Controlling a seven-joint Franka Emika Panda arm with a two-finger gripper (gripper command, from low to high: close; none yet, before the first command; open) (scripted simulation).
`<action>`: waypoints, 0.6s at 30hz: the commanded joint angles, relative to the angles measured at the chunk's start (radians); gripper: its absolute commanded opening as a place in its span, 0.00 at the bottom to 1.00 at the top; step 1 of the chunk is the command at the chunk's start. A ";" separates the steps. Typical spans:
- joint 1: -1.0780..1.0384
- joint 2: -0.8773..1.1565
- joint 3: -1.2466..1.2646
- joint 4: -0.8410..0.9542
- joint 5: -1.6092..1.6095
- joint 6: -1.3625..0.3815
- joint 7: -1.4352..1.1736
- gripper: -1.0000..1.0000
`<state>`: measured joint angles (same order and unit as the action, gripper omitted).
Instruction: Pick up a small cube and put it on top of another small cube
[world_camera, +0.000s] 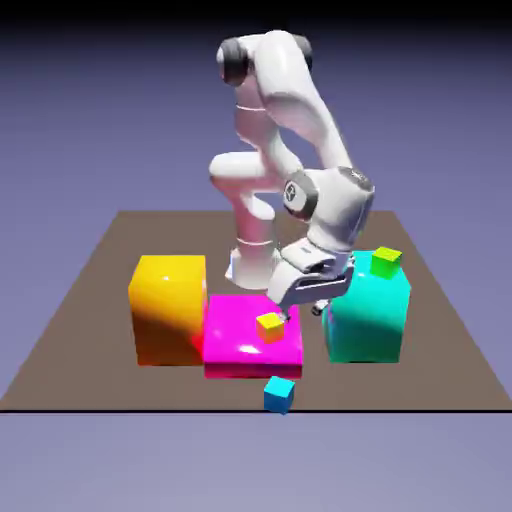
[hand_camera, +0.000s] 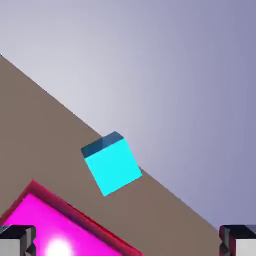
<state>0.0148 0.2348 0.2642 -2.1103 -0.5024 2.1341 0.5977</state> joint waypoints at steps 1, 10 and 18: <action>0.000 0.036 0.012 0.032 -0.023 -0.041 -0.006 0.50; 0.001 0.362 0.119 0.315 -0.226 -0.407 -0.065 0.50; 0.002 0.652 0.214 0.567 -0.407 -0.732 -0.116 0.50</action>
<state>0.0171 0.8871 0.4784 -1.5432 -0.9096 1.4023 0.4815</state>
